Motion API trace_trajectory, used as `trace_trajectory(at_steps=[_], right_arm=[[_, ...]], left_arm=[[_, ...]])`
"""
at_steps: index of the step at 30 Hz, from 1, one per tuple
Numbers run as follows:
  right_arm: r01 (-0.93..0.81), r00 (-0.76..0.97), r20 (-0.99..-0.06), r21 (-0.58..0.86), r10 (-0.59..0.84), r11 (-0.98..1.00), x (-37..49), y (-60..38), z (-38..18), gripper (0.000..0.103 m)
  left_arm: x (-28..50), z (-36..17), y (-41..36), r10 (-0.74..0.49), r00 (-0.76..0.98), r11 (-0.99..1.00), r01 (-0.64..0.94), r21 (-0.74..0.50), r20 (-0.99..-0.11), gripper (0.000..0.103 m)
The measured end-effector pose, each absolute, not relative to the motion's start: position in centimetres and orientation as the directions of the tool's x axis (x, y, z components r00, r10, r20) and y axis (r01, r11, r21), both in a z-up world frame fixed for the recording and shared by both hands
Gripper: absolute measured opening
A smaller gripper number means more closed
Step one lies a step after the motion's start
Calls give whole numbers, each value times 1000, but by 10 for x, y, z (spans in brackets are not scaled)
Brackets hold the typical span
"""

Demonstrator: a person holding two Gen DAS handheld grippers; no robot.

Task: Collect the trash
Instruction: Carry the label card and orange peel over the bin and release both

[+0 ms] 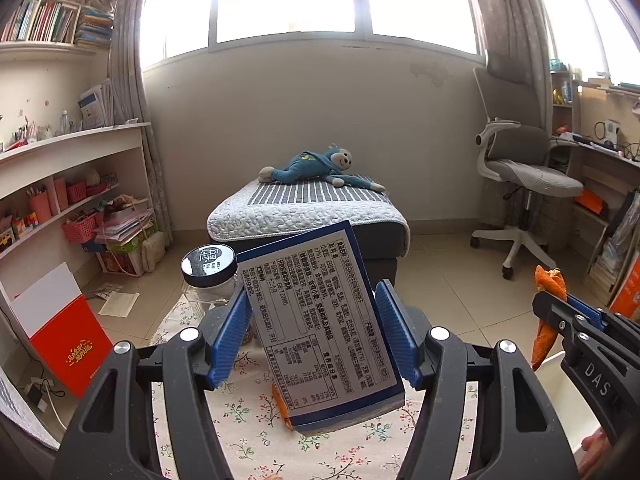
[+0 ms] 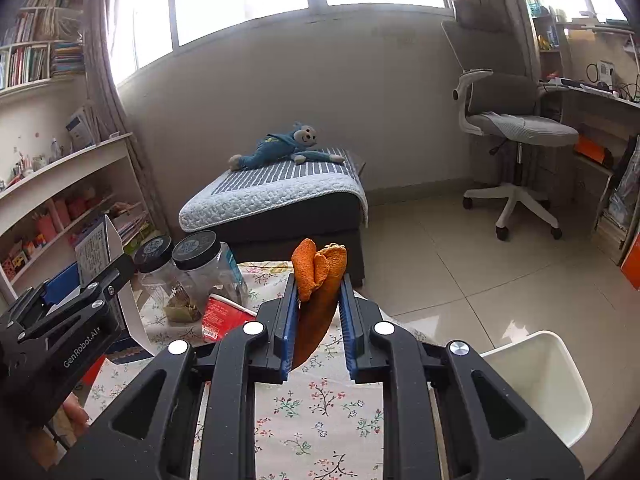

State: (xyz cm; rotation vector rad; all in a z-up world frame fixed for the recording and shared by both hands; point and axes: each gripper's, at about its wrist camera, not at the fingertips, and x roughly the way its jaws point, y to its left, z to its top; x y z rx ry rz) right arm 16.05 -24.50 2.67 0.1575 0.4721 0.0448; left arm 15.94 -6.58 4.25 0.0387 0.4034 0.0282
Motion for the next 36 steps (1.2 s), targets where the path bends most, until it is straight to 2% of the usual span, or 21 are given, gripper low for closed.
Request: trace_trajectory(at_steps=[7,12,15,17,19,21,23,29,36], right_arm=[[111,894,-447,149,-33,983,140,-306,30,19],[223,861,-493,143,-126,964,130,-357,17,20],[285,831,-528,134,-175,949,125,-385,9,25],[326,826,-524,141,-209,935,117,-401,9,53],[375,823,-509,151,-253,915,109,-414,12,71],[414,819,-496,163,-288,896,100,-429,15,78],[459,809,-487,174,-329,871,93,-443,16,90],[566,768,-492,220,-411,794,71,-486,13,96],[643,721,-526,269,-450,717,52,-528,4,96]], left_arm=[[152,47,-113,-26,925,997,53,60,-380,62],[143,44,-152,-77,921,990,117,81,-382,62],[138,41,-176,-116,912,983,161,84,-393,62],[135,40,-193,-143,907,978,191,84,-395,62],[132,39,-211,-173,900,971,224,84,-400,62],[130,39,-228,-202,892,963,257,86,-405,62],[128,38,-244,-226,884,955,283,84,-409,62],[126,38,-291,-299,850,931,359,63,-433,63],[137,33,-338,-378,786,902,431,-5,-490,64]])
